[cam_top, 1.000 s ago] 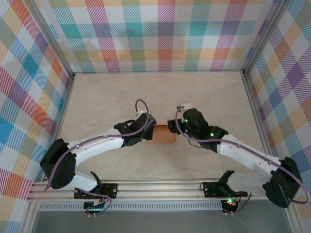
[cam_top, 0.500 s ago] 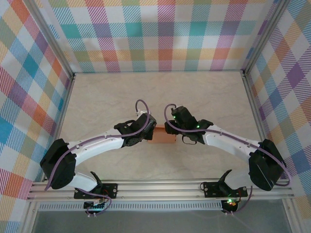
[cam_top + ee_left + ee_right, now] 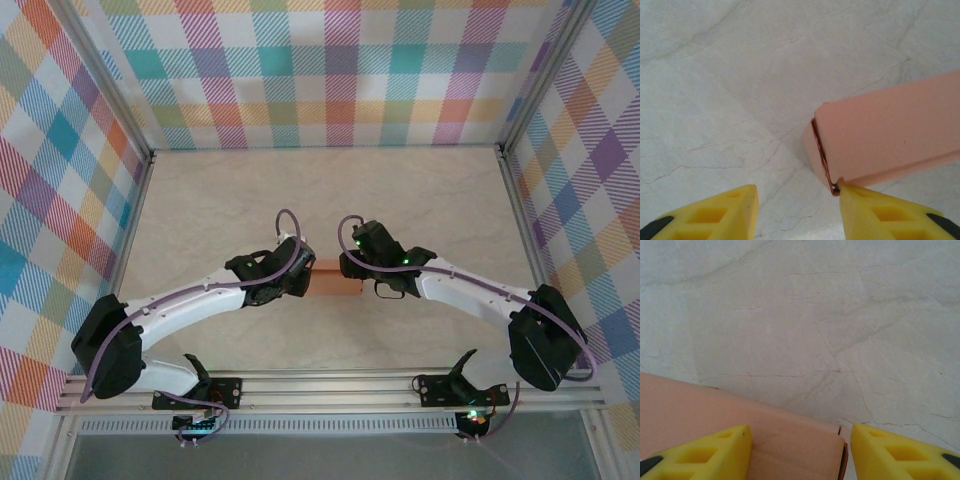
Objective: Fold the paper box
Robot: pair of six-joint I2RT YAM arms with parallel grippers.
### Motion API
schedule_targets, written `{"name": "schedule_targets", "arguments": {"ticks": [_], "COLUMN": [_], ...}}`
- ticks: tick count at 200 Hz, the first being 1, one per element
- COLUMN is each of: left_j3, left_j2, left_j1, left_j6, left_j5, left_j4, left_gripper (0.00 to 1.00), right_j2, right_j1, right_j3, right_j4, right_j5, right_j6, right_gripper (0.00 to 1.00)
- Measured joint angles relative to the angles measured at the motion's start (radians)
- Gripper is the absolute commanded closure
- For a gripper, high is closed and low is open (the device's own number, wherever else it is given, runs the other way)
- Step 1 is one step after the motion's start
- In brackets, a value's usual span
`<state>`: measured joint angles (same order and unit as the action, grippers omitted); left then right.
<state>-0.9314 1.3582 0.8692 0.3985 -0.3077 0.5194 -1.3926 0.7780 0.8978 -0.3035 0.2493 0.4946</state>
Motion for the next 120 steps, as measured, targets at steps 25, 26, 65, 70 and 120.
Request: {"name": "schedule_targets", "arguments": {"ticks": [25, 26, 65, 70, 120], "left_j3": [-0.008, -0.008, -0.026, -0.023, -0.006], "left_j2": [0.000, 0.000, -0.021, -0.032, -0.115], "left_j1": [-0.011, -0.012, -0.068, -0.079, -0.200], "left_j6": [-0.035, -0.037, -0.080, -0.076, 0.015], "left_j5": [0.053, 0.055, 0.209, 0.233, 0.383], "left_j4": [0.029, 0.030, 0.051, 0.046, -0.095], "left_gripper": [0.44, 0.44, 0.28, 0.22, 0.16], "right_j2": [-0.006, -0.006, -0.010, -0.010, -0.010], "right_j1": [0.000, 0.000, 0.000, 0.000, 0.000], "right_j3": [0.000, 0.000, 0.001, 0.001, 0.001], "right_j4": [0.003, 0.003, 0.009, 0.009, 0.010], "right_j5": [0.000, 0.000, 0.000, 0.000, -0.001], "right_j6": [0.005, 0.005, 0.018, 0.018, 0.018], "right_gripper": [0.46, 0.46, 0.45, 0.45, 0.44]}}
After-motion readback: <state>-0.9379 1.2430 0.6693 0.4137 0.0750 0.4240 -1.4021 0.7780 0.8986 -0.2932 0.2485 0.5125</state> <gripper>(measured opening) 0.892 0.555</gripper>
